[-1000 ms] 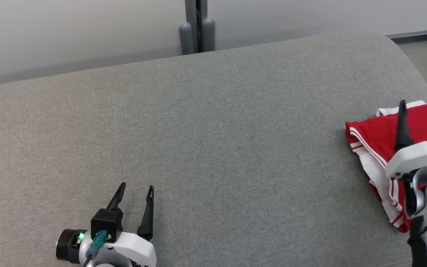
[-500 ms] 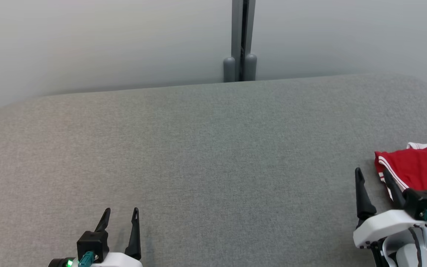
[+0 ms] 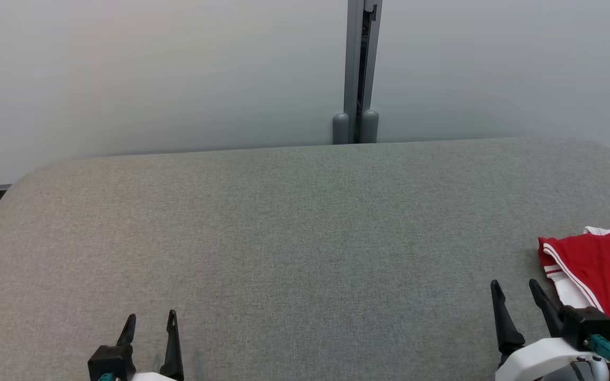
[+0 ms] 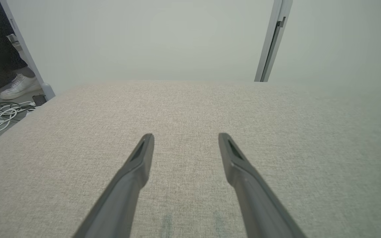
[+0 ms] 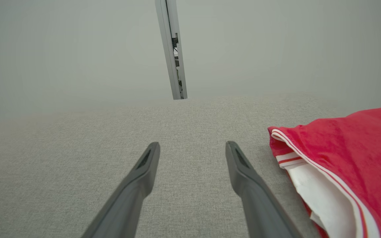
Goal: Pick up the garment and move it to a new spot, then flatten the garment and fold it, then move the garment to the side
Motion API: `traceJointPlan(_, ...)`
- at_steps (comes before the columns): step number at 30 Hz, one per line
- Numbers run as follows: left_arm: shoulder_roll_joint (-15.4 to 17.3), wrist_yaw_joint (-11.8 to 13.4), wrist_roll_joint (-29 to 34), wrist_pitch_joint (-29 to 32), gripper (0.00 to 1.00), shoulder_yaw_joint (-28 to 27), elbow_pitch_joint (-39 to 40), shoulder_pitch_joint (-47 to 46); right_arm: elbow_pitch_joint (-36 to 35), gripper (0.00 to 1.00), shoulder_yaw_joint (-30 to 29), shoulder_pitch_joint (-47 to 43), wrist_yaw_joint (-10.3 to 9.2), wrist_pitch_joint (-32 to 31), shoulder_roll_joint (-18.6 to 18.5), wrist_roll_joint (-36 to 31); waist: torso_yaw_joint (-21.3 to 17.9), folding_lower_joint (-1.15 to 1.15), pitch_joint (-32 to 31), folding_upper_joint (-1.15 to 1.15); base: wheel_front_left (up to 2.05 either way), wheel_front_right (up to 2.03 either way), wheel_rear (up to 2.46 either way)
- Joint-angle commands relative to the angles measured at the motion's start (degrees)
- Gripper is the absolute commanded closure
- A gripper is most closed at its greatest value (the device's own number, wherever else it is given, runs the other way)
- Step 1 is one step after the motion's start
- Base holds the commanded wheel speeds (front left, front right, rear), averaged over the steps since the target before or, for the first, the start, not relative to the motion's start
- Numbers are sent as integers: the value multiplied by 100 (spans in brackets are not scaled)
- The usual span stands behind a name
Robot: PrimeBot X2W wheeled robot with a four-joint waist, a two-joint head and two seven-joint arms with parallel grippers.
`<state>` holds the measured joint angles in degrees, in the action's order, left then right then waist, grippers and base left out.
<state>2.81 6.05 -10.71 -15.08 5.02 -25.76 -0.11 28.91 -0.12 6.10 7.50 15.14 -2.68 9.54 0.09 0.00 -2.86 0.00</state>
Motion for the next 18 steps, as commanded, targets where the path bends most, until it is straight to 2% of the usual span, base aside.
traceJointPlan(1, 23, -10, -63, -9, 0, -55, 17, 80, -29, 0, -11, -68, -2, -4, -48, -79, 8, 0, -27, 0, 0, 0, 0)
traceJointPlan(9, 22, -90, -25, -9, 0, -227, 111, 41, -168, 0, -37, -50, -2, -4, -46, -178, 25, 0, 13, 0, 0, 0, 0)
traceJointPlan(18, 23, -105, -77, -9, 0, -180, 37, -70, -64, 0, 46, 51, -2, -4, -44, -38, 33, 0, 158, 0, 0, 0, 0)
